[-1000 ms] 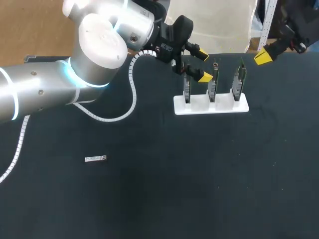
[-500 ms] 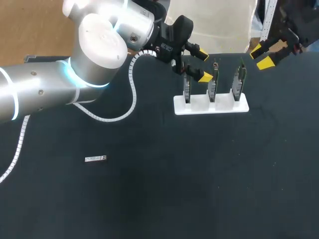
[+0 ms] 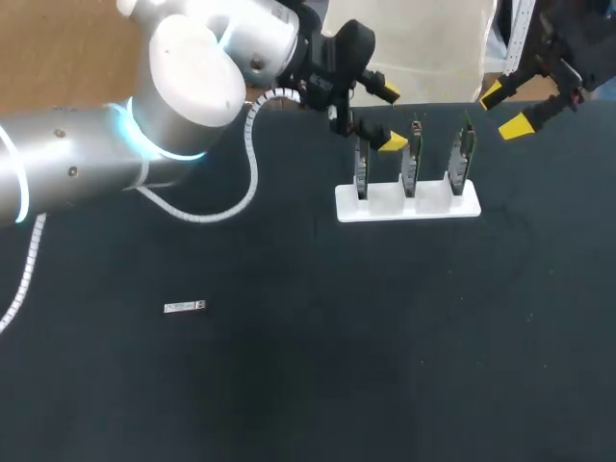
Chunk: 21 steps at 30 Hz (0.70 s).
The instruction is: Pick up the optical module with the left hand, and insert it into the network port with the right hand.
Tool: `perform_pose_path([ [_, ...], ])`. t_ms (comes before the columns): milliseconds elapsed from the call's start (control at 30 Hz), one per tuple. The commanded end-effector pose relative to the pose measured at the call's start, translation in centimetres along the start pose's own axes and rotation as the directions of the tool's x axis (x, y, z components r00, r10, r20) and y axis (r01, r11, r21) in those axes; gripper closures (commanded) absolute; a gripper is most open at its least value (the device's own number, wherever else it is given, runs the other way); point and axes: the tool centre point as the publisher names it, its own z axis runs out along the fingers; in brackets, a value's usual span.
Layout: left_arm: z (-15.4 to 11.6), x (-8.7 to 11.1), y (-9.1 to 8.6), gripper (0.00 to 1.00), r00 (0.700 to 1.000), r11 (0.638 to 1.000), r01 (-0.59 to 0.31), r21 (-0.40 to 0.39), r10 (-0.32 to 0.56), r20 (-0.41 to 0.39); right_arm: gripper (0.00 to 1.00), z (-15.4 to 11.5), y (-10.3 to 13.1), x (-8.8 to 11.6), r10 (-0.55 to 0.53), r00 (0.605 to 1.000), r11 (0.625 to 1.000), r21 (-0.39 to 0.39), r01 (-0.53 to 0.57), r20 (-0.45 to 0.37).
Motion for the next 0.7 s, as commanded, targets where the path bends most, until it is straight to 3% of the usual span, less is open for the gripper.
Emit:
perform_pose_path([
  [33, -2.6, -1.4, -0.9, 0.00, 0.999, 0.998, -0.022, -0.054, 0.020, -0.046, 0.00, 0.1, 0.2, 0.0, 0.000, 1.000, 1.000, 0.006, 0.000, -0.001],
  [267, -6.9, -2.4, -1.2, 0.00, 0.990, 0.984, -0.101, -0.148, 0.084, -0.111, 0.00, 0.1, 0.2, 0.0, 0.000, 1.000, 1.000, 0.006, 0.000, -0.001],
  [367, -8.9, -2.1, -1.8, 0.00, 0.975, 0.968, -0.121, -0.219, 0.075, -0.207, 0.00, 0.1, 0.2, 0.0, 0.000, 1.000, 1.000, 0.006, 0.000, -0.001],
  [567, -12.3, 0.0, -3.9, 0.00, 0.919, 0.941, -0.161, -0.299, 0.032, -0.394, 0.00, 0.1, 0.2, 0.0, 0.000, 1.000, 1.000, 0.006, 0.000, -0.001],
  [700, -14.2, 2.1, -5.7, 0.00, 0.878, 0.935, -0.149, -0.322, -0.024, -0.478, 0.00, 0.1, 0.2, 0.0, 0.000, 1.000, 1.000, 0.006, 0.000, -0.001],
])
